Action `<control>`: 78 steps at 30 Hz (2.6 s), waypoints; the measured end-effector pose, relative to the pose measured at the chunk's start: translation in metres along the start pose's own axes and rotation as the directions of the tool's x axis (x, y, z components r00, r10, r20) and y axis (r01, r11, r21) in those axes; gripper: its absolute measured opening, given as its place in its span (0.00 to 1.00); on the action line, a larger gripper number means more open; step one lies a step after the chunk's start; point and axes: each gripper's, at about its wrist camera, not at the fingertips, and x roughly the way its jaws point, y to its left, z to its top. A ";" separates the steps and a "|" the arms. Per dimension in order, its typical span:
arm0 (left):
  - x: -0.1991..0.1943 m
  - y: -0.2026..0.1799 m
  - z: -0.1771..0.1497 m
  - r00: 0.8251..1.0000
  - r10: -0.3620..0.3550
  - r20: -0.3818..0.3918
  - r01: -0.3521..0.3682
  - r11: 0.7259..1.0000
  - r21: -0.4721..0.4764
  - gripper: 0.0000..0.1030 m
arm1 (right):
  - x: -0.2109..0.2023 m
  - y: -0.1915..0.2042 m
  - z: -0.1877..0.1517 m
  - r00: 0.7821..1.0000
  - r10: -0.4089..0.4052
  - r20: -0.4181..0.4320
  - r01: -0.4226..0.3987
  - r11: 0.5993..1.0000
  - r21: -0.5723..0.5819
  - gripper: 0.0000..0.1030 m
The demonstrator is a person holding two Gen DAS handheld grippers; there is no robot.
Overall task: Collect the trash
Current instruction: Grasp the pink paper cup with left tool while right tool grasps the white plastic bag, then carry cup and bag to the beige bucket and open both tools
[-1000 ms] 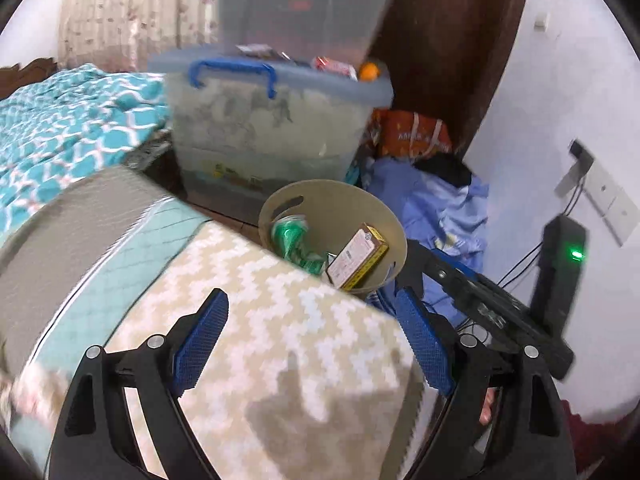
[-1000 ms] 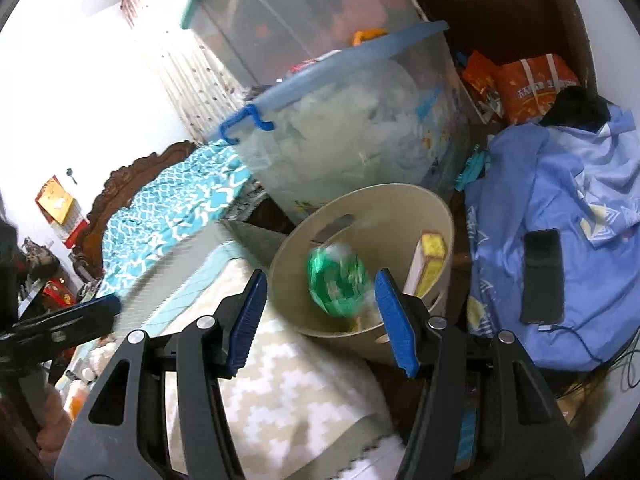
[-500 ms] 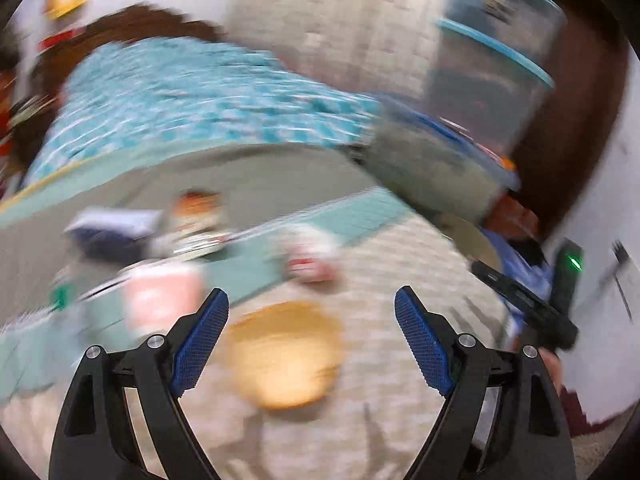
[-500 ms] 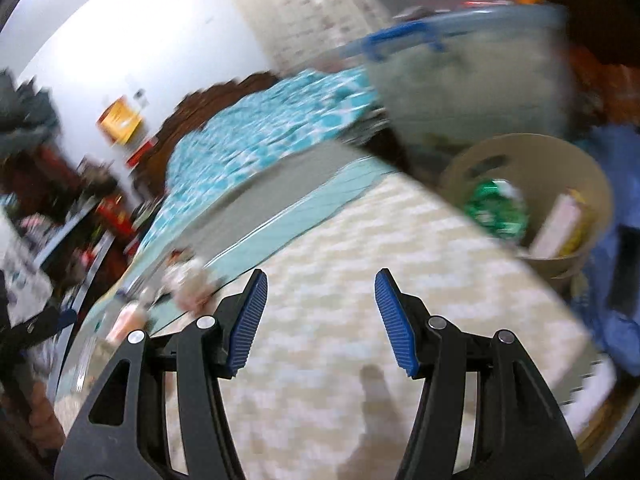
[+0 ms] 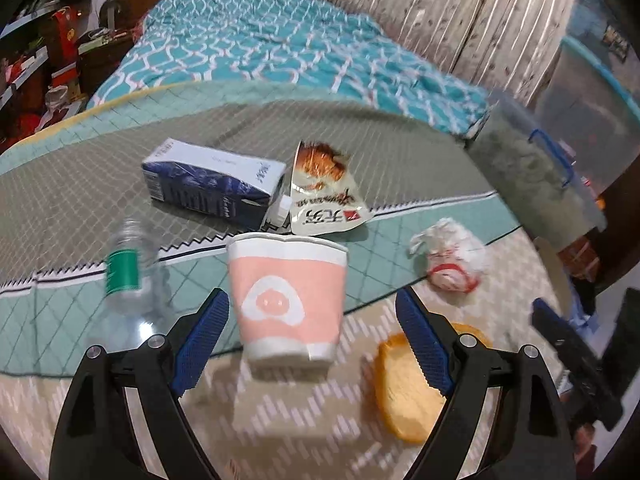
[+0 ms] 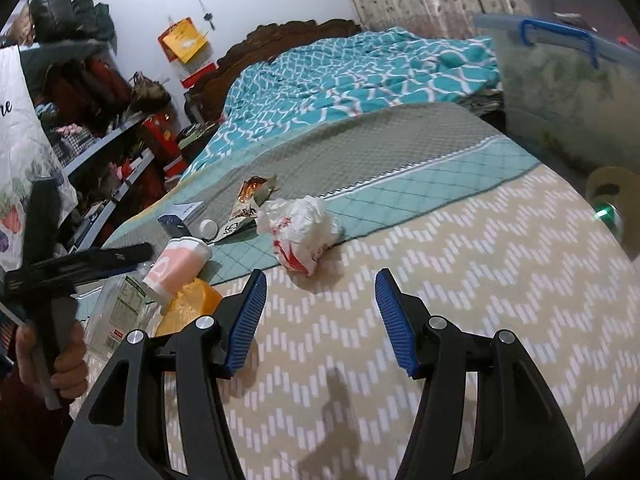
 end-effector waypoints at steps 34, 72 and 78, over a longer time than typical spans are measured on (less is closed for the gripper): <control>-0.048 -0.020 -0.011 0.983 -0.143 0.111 0.135 0.988 0.079 0.52 | 0.000 -0.011 0.003 0.997 -0.064 0.032 0.066 0.996 -0.052 0.38; 0.051 -0.212 -0.096 0.967 -0.153 -0.204 0.224 0.890 0.396 0.55 | -0.077 -0.101 -0.084 0.970 -0.238 0.057 0.237 0.971 0.023 0.38; 0.060 -0.249 -0.082 0.947 -0.211 -0.243 0.298 0.858 0.418 0.53 | -0.092 -0.132 -0.080 0.958 -0.265 0.112 0.252 0.960 0.119 0.37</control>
